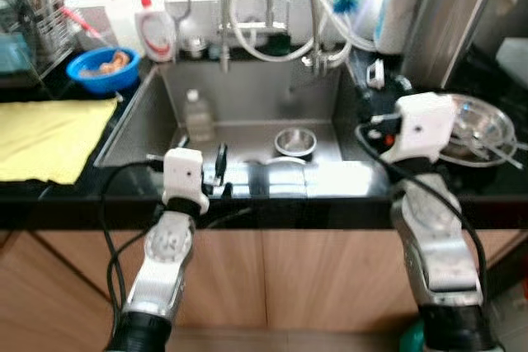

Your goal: Kitchen organization

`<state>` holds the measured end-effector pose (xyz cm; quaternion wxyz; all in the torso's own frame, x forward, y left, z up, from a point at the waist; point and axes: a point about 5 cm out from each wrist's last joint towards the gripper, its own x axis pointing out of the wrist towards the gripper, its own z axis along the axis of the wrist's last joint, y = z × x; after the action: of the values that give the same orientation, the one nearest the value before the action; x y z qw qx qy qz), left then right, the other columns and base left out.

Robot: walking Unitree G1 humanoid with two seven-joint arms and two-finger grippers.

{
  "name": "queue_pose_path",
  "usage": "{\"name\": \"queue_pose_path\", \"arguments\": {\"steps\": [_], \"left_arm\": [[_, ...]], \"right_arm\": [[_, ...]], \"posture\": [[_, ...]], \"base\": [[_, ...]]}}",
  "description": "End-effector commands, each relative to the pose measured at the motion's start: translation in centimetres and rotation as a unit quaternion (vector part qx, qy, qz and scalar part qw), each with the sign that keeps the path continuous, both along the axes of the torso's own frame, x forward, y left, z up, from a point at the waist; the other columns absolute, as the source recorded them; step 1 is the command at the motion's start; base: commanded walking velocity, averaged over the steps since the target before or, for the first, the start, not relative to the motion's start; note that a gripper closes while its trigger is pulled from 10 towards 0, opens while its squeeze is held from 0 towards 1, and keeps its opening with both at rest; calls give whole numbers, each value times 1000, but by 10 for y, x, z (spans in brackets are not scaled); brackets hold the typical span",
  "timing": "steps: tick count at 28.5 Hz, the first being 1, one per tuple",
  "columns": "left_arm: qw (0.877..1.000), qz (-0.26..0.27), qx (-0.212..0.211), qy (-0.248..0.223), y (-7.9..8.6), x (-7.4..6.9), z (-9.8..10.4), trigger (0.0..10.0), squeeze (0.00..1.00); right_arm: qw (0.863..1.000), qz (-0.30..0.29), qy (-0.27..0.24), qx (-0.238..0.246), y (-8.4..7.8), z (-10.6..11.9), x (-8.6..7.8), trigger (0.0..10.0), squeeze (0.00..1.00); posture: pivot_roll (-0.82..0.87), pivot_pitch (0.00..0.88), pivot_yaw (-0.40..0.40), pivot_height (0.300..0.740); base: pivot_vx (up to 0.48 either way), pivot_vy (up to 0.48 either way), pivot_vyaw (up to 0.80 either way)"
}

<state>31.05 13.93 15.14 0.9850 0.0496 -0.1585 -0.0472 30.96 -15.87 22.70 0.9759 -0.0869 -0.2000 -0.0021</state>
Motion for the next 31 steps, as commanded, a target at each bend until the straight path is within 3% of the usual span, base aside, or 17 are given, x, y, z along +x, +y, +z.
{"name": "queue_pose_path", "arguments": {"steps": [1, 13, 19, 22, 31], "left_arm": [[1000, -3, 6, -10, -4, 0, 5, 10000, 0], [1000, -3, 6, -10, -3, 1, 5, 10000, 0], [1000, -3, 6, -7, -4, 1, 4, 10000, 0], [1000, -3, 5, -4, -3, 1, 3, 10000, 0], [1000, -7, 5, -1, -5, 2, 2, 10000, 0]], "right_arm": [[999, -31, -16, 22, -13, 7, -3, 10000, 0], [998, -57, -16, 17, -24, 4, -8, 10000, 0], [998, -55, -9, 14, -20, 0, -13, 10000, 0], [998, -67, 6, 19, -24, -10, -25, 10000, 0], [992, -126, 29, 14, -42, -20, -42, 10000, 0]], "posture": [[-157, 0, 71, 740], [-159, 0, 74, 740], [-160, 0, 74, 740], [-164, 0, 73, 740], [-175, 0, 77, 740]], "base": [[0, 0, -675], [0, 0, -670], [0, 0, 0], [0, 0, 0], [0, 0, 0]]}}
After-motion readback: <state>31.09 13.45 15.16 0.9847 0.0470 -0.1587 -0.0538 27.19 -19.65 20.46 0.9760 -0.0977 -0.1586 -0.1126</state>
